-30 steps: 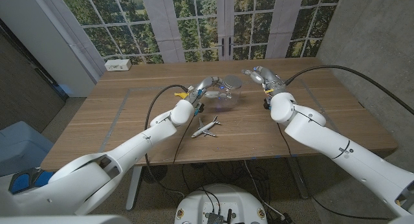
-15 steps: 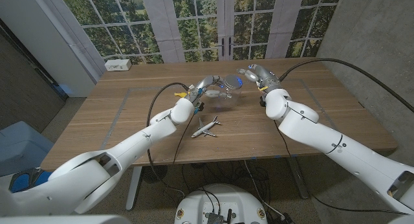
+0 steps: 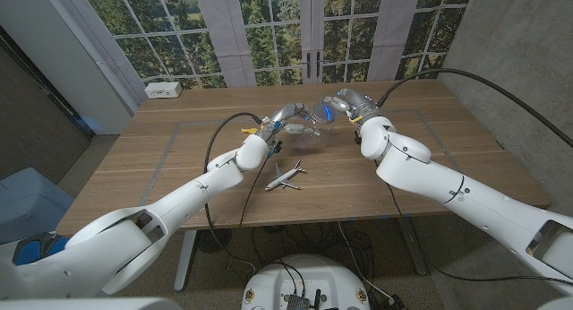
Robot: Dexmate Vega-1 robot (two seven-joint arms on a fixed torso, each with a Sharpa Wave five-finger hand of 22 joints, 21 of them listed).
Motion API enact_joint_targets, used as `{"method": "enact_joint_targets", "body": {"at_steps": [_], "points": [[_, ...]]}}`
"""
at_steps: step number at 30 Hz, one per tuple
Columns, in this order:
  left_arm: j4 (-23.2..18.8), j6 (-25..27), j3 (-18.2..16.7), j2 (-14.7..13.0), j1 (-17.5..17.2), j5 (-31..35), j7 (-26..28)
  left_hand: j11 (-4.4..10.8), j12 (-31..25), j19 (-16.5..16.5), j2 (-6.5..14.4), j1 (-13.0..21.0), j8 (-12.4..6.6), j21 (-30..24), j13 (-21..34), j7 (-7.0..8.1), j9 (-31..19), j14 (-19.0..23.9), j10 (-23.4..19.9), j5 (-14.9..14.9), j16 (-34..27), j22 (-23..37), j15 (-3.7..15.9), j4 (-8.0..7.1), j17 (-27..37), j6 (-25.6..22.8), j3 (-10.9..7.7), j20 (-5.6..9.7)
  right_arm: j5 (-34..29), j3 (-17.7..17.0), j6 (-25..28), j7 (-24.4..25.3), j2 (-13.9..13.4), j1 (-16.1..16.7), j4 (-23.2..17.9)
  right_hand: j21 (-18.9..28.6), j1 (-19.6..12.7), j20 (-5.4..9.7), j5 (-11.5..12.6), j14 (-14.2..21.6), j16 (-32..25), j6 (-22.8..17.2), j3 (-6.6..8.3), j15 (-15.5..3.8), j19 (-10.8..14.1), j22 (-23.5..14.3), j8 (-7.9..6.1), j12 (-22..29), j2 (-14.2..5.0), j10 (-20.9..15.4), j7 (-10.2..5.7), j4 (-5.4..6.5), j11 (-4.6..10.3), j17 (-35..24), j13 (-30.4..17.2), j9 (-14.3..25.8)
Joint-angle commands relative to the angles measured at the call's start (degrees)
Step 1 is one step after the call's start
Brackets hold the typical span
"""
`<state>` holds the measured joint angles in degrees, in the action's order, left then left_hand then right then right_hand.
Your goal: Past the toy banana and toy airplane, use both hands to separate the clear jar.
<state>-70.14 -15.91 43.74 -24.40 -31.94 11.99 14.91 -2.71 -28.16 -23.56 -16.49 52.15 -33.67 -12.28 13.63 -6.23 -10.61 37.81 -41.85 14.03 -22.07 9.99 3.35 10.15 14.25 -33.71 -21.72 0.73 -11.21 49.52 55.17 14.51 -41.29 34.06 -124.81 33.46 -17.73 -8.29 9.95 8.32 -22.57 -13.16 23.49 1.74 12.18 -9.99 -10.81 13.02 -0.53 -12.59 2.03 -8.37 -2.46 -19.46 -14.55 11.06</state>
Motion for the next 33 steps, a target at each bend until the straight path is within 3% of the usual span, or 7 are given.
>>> {"method": "enact_joint_targets", "body": {"at_steps": [1,13,18,25,31,33], "points": [[-1.08,0.42,0.2,-0.58,0.07,1.49,1.14,14.33,0.11,-0.05,18.47,18.71,-14.14,0.2,11.02,12.18,-0.42,0.25,-20.11,0.51,0.2,0.31,10.39,-0.14,0.18,-16.93,0.16,0.43,-4.26,6.47,9.82,-7.74,0.29,-6.27,-0.02,-0.23,0.15,-0.08,-0.05,0.47,-0.38,1.13,-0.5,0.01,0.29,-0.29,0.0,0.27,0.04,-0.33,-0.16,-0.04,-0.36,-0.27,-0.27,0.24],[-0.99,0.15,0.47,-0.6,0.43,2.75,1.94,14.34,0.35,-0.07,18.54,18.86,-13.76,0.23,11.11,12.46,-0.41,0.28,-20.17,0.66,0.31,0.31,10.39,-0.16,0.24,-17.08,0.37,0.38,-3.58,11.15,14.22,-11.36,0.25,-11.31,0.0,-0.37,2.0,-0.46,0.08,3.27,-1.66,1.97,-2.12,0.18,1.58,-0.35,-0.19,1.05,1.56,-1.67,0.07,0.48,-1.69,-0.92,-0.7,0.28],[-1.14,0.18,0.69,-0.67,0.5,3.59,2.42,14.33,0.47,-0.08,18.56,18.9,-13.61,0.24,11.11,12.38,-0.41,0.28,-20.14,0.7,0.35,0.31,10.39,-0.18,0.25,-17.05,0.44,0.37,-2.33,14.21,17.64,-13.69,0.58,-15.04,0.5,-0.21,3.15,-1.39,0.39,6.14,-2.99,4.36,-3.08,2.53,3.6,-0.39,0.17,1.31,1.99,-2.11,0.18,0.82,-4.57,-1.6,-0.98,0.3],[-1.56,0.46,0.69,-0.8,0.29,3.95,2.67,14.35,0.58,-0.06,18.63,18.98,-13.39,0.26,11.22,12.42,-0.42,0.26,-20.2,0.77,0.44,0.32,10.39,-0.2,0.28,-17.12,0.57,0.4,-0.05,17.98,20.25,-14.58,0.78,-19.13,1.13,0.19,3.35,-1.66,0.61,8.72,-4.17,6.46,-3.55,3.05,6.04,-0.4,0.26,1.63,2.14,-2.95,-2.28,0.72,-5.53,-2.16,-1.11,0.26],[-1.67,0.55,0.59,-0.82,0.15,3.96,2.84,14.36,0.71,-0.08,18.66,19.04,-13.21,0.27,11.24,12.39,-0.44,0.22,-20.2,0.81,0.51,0.32,10.39,-0.21,0.3,-17.14,0.67,0.44,1.44,21.05,21.31,-14.32,0.66,-21.95,1.21,0.81,2.12,-1.67,0.83,9.94,-4.85,6.65,-3.51,1.9,8.94,-0.48,-0.29,1.83,2.22,-3.37,-4.96,-0.05,-4.67,-2.75,-1.33,0.25],[-1.65,0.51,0.62,-0.85,0.17,4.03,2.83,14.38,0.74,-0.09,18.66,19.06,-13.18,0.27,11.26,12.45,-0.44,0.21,-20.21,0.82,0.54,0.32,10.39,-0.21,0.3,-17.18,0.7,0.45,1.46,21.09,20.36,-13.0,0.32,-21.57,0.95,0.88,1.13,-1.23,0.91,10.66,-5.24,6.14,-3.24,1.34,9.52,-0.52,-0.68,1.94,2.04,-3.61,-5.5,-0.46,-4.42,-2.99,-1.41,0.26]]}}
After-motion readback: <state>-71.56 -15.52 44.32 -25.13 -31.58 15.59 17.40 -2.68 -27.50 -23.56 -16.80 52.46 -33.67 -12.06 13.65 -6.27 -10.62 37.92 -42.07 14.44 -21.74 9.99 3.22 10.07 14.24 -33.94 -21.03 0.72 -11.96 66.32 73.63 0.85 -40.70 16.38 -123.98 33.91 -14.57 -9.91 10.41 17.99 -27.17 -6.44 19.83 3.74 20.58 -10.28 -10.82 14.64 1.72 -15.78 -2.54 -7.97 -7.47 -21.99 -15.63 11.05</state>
